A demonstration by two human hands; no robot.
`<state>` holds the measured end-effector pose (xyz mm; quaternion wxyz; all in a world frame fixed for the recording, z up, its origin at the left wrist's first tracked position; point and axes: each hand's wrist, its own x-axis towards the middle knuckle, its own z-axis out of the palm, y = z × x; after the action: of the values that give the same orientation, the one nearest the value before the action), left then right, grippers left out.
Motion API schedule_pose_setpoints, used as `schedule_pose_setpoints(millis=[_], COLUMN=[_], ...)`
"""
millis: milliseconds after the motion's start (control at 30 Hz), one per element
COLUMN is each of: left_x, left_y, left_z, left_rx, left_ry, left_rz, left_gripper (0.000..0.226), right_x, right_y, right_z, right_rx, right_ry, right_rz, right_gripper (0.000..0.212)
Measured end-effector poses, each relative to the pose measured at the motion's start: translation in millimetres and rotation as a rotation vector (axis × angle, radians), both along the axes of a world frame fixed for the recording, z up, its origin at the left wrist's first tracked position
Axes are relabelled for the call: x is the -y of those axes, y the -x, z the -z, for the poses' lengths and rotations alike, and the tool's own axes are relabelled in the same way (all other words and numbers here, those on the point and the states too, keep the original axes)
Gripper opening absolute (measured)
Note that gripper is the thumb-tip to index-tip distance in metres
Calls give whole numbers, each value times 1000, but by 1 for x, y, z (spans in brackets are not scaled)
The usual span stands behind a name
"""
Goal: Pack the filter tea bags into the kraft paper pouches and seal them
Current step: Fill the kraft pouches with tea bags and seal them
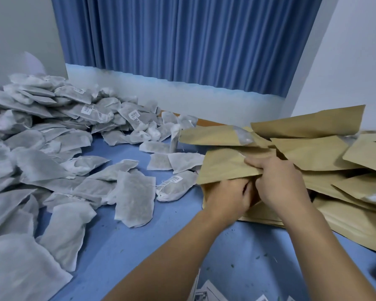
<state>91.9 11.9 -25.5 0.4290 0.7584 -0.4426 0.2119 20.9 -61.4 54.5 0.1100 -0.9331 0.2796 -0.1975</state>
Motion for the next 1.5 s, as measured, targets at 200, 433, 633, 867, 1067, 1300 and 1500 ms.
schedule_pose_setpoints(millis=[200, 433, 633, 867, 1067, 1300, 1500], left_x=[-51, -85, -85, -46, -9, 53, 48], left_y=[-7, -28, -12, 26, 32, -16, -11], left_z=[-4, 18, 7, 6, -24, -40, -43], left_rx=[244, -358, -269, 408, -79, -269, -913], left_ry=[395, -253, 420, 244, -302, -479, -279], left_rz=[-190, -669, -346, -200, -187, -205, 216], left_gripper=[19, 39, 37, 30, 24, 49, 34], right_x=[0, -5, -7, 3, 22, 13, 13], right_y=[0, 1, 5, 3, 11, 10, 3], right_z=[-3, -4, -7, -15, -16, -22, -19], right_rx=[-7, -23, -32, -63, -45, -23, -29], right_ry=[56, 90, 70, -70, -95, -20, 10], right_rz=[87, 112, 117, 151, 96, 53, 165], right_gripper=[64, 58, 59, 14, 37, 60, 44])
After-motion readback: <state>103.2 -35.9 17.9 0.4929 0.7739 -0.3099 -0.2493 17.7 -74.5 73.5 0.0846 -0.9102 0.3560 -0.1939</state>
